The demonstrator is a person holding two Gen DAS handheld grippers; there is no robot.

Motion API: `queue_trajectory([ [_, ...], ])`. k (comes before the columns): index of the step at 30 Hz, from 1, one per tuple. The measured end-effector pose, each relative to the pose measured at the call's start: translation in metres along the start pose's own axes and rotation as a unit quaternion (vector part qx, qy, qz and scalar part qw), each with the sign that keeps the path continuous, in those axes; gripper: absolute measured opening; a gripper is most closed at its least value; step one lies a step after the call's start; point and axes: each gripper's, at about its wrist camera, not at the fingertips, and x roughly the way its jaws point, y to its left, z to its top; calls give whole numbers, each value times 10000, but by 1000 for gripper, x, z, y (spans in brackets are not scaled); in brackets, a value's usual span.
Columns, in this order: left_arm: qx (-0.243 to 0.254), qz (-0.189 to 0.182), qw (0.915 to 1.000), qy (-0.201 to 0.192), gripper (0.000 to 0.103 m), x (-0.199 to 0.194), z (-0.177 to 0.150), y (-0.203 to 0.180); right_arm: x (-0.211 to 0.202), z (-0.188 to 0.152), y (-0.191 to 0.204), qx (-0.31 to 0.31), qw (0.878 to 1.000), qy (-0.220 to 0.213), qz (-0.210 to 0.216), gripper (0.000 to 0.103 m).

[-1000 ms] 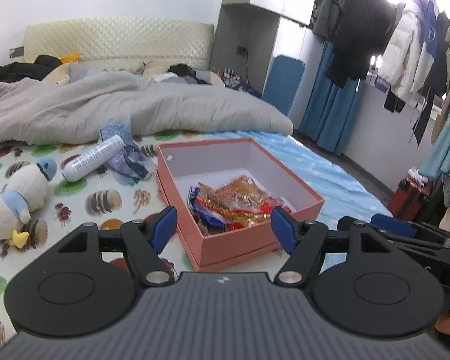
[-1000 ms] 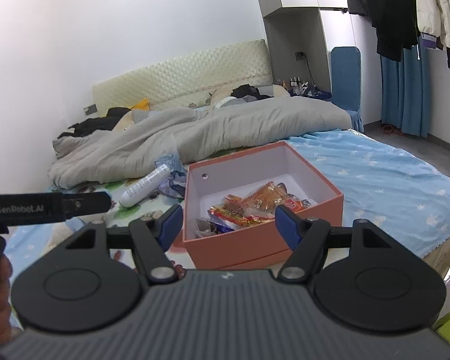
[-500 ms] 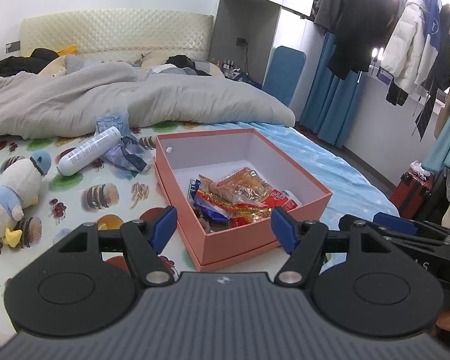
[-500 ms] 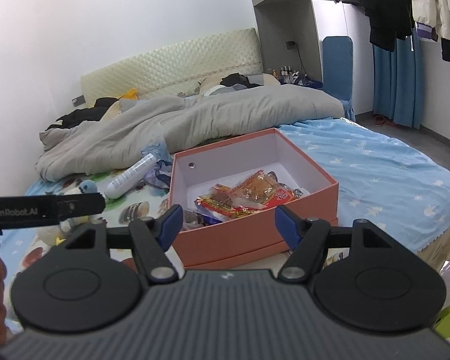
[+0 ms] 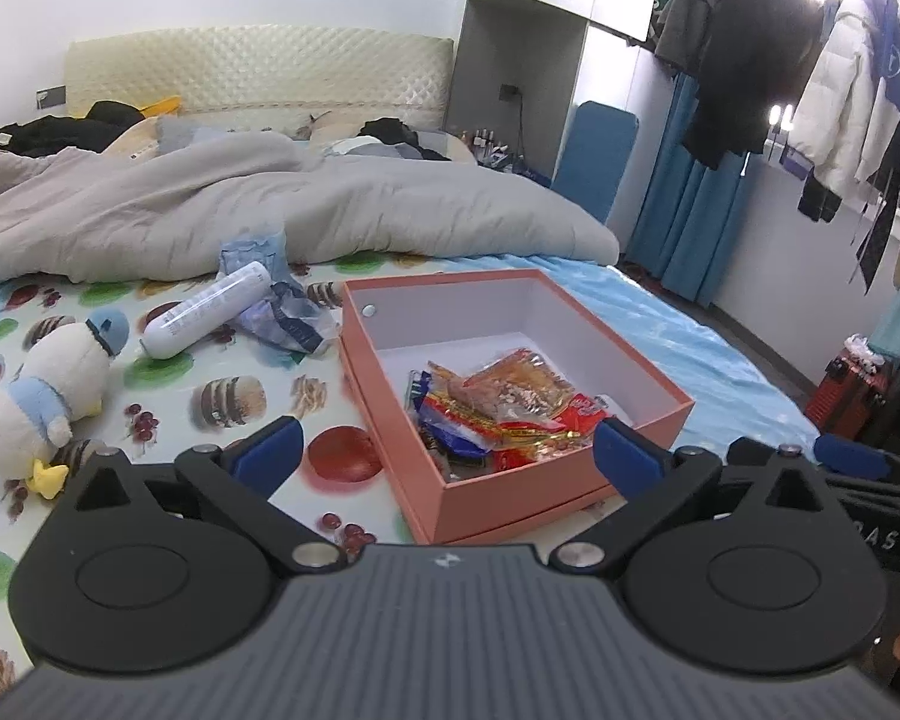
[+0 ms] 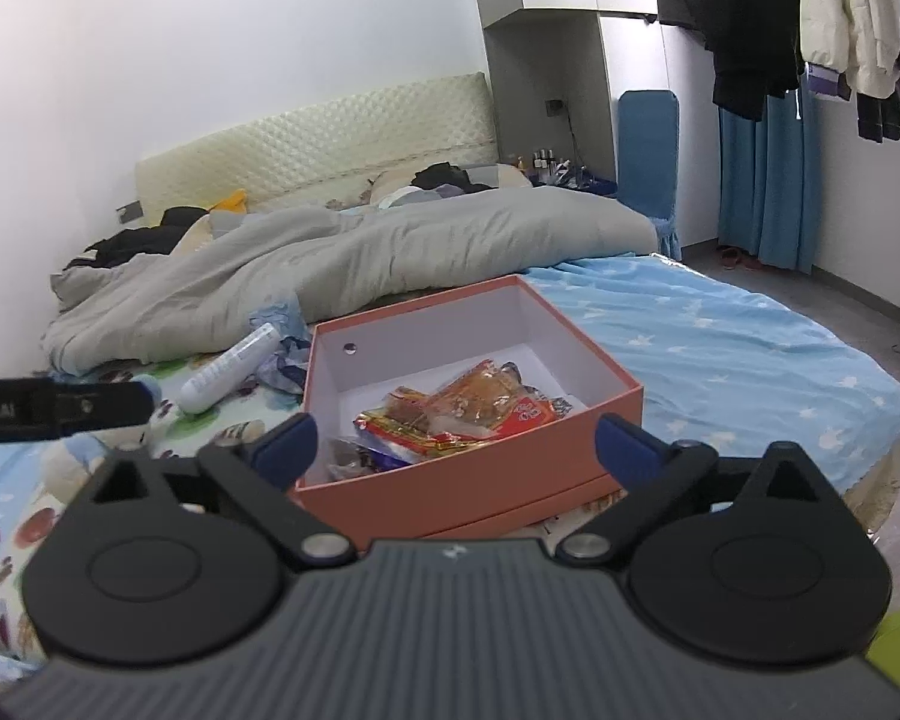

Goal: Organize snacks

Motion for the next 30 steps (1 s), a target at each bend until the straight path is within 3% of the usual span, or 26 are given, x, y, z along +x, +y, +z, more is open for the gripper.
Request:
queue_trajectory([
  [30,24,197,9996,218,103,5,-3,7,4,-3,13,-90,9999,48,0,103],
])
